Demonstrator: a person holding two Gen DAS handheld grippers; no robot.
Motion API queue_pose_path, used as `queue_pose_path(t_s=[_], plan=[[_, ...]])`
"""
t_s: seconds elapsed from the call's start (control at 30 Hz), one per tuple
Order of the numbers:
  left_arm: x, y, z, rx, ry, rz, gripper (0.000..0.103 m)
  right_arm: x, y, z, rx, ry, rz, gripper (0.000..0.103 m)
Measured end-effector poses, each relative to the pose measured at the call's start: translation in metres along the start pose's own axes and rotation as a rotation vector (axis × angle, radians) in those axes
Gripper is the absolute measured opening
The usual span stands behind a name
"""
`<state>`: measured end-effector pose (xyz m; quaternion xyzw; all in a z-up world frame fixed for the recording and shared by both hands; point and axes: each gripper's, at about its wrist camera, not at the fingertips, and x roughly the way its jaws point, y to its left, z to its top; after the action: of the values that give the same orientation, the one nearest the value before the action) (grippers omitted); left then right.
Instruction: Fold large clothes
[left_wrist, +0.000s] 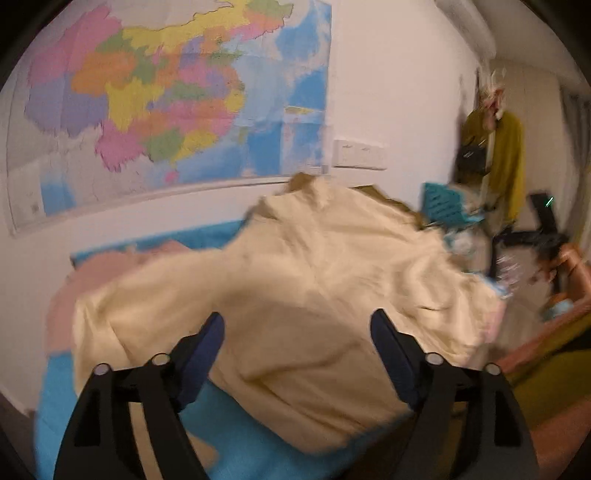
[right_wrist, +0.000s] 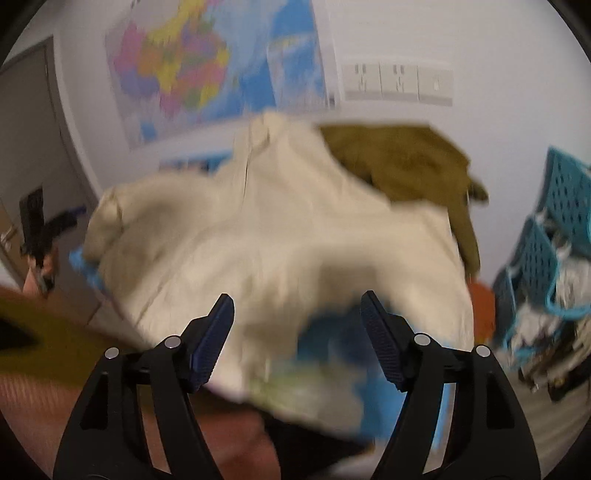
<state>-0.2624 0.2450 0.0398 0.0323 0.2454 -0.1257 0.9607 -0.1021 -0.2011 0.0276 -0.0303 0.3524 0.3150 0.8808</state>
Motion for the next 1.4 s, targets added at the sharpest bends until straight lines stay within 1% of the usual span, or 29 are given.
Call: queue_pose_path(t_s=[0.07, 0.13, 0.2, 0.27, 0.3, 0.33, 0.37, 0.47, 0.5, 0.53, 0.57, 0.6, 0.63, 0.67, 0.77, 0.83, 0.9, 0.93, 1.0, 1.1, 1.13, 1.17, 1.2, 1.23, 1.27, 1.3, 1.33, 1.37, 1.4], plan=[[0.04, -0.007, 0.017, 0.054, 0.059, 0.078, 0.079, 0.033, 0.005, 0.029, -0.025, -0.045, -0.059, 0.07], [0.073, -0.009, 0.03, 0.069, 0.098, 0.091, 0.079, 0.06, 0.007, 0.048, -0.041, -0.063, -0.094, 0.07], [0.117, -0.008, 0.044, 0.098, 0.146, 0.126, 0.079, 0.097, 0.012, 0.07, -0.085, -0.056, -0.115, 0.07], [0.161, -0.008, 0.057, 0.142, 0.186, 0.179, 0.078, 0.135, 0.017, 0.091, -0.149, -0.049, -0.18, 0.07], [0.174, -0.008, 0.06, 0.154, 0.197, 0.185, 0.077, 0.147, 0.018, 0.098, -0.157, -0.036, -0.174, 0.07], [0.194, -0.007, 0.065, 0.161, 0.216, 0.177, 0.077, 0.162, 0.019, 0.105, -0.167, -0.023, -0.166, 0.07], [0.212, -0.007, 0.069, 0.159, 0.239, 0.156, 0.077, 0.18, 0.019, 0.114, -0.187, -0.008, -0.185, 0.07], [0.253, -0.005, 0.074, 0.143, 0.302, 0.119, 0.076, 0.213, 0.022, 0.128, -0.235, 0.049, -0.187, 0.069], [0.264, -0.006, 0.076, 0.146, 0.321, 0.107, 0.075, 0.225, 0.023, 0.131, -0.256, 0.075, -0.194, 0.065], [0.274, -0.005, 0.076, 0.147, 0.335, 0.096, 0.075, 0.236, 0.025, 0.135, -0.278, 0.103, -0.196, 0.052], [0.282, -0.005, 0.077, 0.143, 0.349, 0.081, 0.074, 0.24, 0.025, 0.136, -0.284, 0.113, -0.196, 0.04], [0.291, -0.003, 0.079, 0.133, 0.361, 0.074, 0.072, 0.246, 0.024, 0.139, -0.287, 0.139, -0.182, 0.005], [0.298, -0.002, 0.081, 0.121, 0.361, 0.072, 0.071, 0.248, 0.022, 0.143, -0.284, 0.15, -0.183, 0.002], [0.302, 0.0, 0.083, 0.11, 0.358, 0.058, 0.07, 0.246, 0.022, 0.147, -0.274, 0.144, -0.185, 0.002], [0.303, 0.004, 0.092, 0.082, 0.323, 0.033, 0.07, 0.21, 0.019, 0.174, -0.248, 0.021, -0.187, 0.001], [0.301, 0.009, 0.102, 0.048, 0.289, 0.003, 0.07, 0.189, 0.018, 0.191, -0.216, -0.045, -0.158, 0.001], [0.301, 0.012, 0.112, 0.016, 0.264, -0.044, 0.071, 0.181, 0.021, 0.201, -0.231, -0.097, -0.195, 0.001], [0.301, 0.012, 0.117, 0.009, 0.253, -0.046, 0.076, 0.181, 0.02, 0.205, -0.217, -0.108, -0.198, 0.001], [0.308, 0.012, 0.125, -0.009, 0.254, -0.058, 0.084, 0.19, 0.011, 0.208, -0.165, -0.092, -0.16, 0.001], [0.324, 0.012, 0.132, -0.046, 0.284, -0.096, 0.084, 0.201, 0.005, 0.204, -0.151, -0.078, -0.167, 0.001], [0.332, 0.012, 0.134, -0.067, 0.298, -0.104, 0.083, 0.201, 0.0, 0.203, -0.124, -0.078, -0.15, 0.001], [0.338, 0.013, 0.137, -0.083, 0.304, -0.097, 0.081, 0.202, -0.004, 0.204, -0.102, -0.078, -0.133, 0.001], [0.343, 0.015, 0.139, -0.103, 0.308, -0.1, 0.071, 0.201, -0.007, 0.204, -0.084, -0.074, -0.123, 0.002], [0.347, 0.017, 0.141, -0.124, 0.314, -0.128, 0.06, 0.205, -0.005, 0.205, -0.087, -0.072, -0.129, 0.002], [0.35, 0.018, 0.142, -0.145, 0.313, -0.16, 0.057, 0.207, -0.003, 0.204, -0.103, -0.069, -0.139, 0.002], [0.352, 0.017, 0.144, -0.152, 0.307, -0.157, 0.052, 0.208, -0.002, 0.203, -0.114, -0.068, -0.147, 0.002], [0.352, 0.016, 0.144, -0.147, 0.297, -0.153, 0.044, 0.208, -0.002, 0.203, -0.114, -0.07, -0.147, 0.002], [0.352, 0.015, 0.144, -0.142, 0.284, -0.148, 0.038, 0.207, -0.004, 0.202, -0.113, -0.072, -0.14, 0.002], [0.35, 0.014, 0.145, -0.139, 0.271, -0.102, 0.009, 0.205, -0.005, 0.201, -0.109, -0.076, -0.134, 0.002]])
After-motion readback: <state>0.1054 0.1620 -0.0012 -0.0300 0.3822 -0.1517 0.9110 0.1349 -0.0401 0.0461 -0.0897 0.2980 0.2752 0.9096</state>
